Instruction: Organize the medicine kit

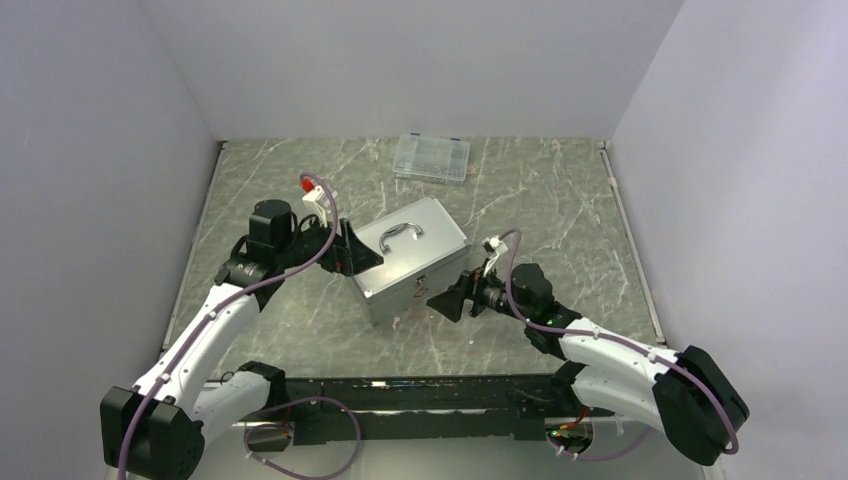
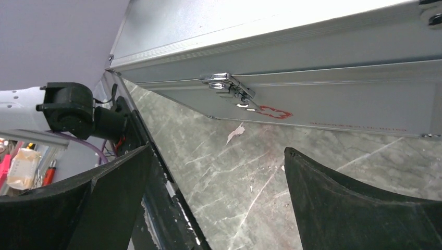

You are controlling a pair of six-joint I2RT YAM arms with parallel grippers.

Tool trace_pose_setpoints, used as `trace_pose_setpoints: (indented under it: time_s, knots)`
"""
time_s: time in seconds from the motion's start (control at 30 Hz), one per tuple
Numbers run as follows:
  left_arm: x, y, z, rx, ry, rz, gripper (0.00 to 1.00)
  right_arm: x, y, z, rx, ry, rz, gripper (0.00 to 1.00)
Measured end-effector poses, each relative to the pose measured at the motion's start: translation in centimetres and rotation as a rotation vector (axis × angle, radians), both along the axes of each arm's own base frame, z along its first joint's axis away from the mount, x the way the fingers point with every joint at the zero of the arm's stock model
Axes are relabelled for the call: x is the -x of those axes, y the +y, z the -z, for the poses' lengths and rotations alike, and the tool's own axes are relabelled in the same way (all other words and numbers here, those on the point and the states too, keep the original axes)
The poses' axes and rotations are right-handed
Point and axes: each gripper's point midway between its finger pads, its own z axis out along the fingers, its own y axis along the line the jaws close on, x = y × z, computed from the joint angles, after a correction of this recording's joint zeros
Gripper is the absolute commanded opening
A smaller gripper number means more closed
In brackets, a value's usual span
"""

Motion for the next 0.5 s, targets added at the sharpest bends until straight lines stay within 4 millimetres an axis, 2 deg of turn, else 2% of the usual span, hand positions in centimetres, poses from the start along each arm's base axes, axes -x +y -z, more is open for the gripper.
trace_pose_setpoints:
  time_s: [0.33, 0.5]
  knots:
    - [0.5, -0.3, 0.2, 0.021, 0.024, 0.019, 0.99, -0.7, 1.4, -0.9, -0.058, -0.135, -0.066, 1.00]
    - [0.6, -0.3, 0.0, 0.025, 0.021, 0.023, 0.99, -1.3, 1.8, -0.5, -0.059, -0.176, -0.068, 0.99]
